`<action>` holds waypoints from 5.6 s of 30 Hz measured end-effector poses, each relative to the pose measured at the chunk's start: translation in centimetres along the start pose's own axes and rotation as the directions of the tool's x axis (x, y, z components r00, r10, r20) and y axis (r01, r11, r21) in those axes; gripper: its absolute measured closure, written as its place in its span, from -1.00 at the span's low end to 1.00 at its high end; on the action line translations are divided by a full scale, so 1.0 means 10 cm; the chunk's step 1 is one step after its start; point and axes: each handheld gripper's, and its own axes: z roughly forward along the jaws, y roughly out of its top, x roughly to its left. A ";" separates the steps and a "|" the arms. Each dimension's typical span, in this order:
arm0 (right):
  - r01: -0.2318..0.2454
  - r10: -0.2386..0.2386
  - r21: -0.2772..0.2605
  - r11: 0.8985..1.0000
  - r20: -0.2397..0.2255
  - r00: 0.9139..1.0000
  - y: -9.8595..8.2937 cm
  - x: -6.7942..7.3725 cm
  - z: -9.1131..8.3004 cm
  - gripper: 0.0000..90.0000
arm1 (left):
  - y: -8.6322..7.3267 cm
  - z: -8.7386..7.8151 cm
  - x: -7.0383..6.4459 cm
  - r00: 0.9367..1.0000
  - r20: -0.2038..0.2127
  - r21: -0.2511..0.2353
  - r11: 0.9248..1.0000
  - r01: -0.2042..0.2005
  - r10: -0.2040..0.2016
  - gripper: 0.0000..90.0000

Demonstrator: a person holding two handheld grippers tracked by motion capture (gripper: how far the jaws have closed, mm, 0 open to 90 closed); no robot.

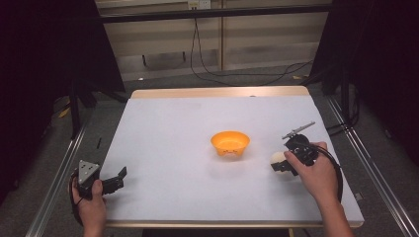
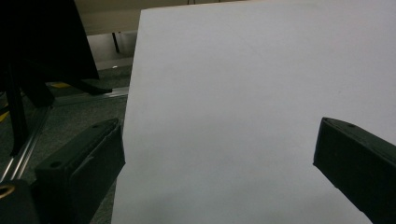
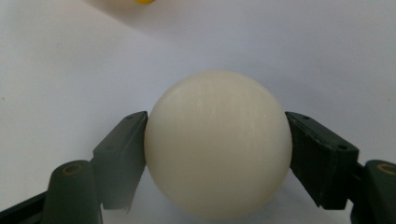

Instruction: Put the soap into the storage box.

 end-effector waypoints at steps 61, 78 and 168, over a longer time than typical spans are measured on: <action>0.074 -0.074 0.006 0.997 -0.024 0.997 0.69 0.26 -0.03 -0.45 | 0.01 0.02 0.01 1.000 0.000 0.017 1.000 0.017 -0.017 -0.96; 0.100 -0.099 0.006 0.995 -0.031 0.995 0.84 0.31 0.02 -0.45 | 0.01 0.02 0.01 1.000 0.001 0.018 1.000 0.024 -0.024 -0.96; 0.120 -0.120 0.050 0.991 -0.016 0.993 1.45 0.73 0.55 -0.45 | 0.01 0.03 0.02 1.000 0.004 0.033 0.999 0.015 -0.015 -0.96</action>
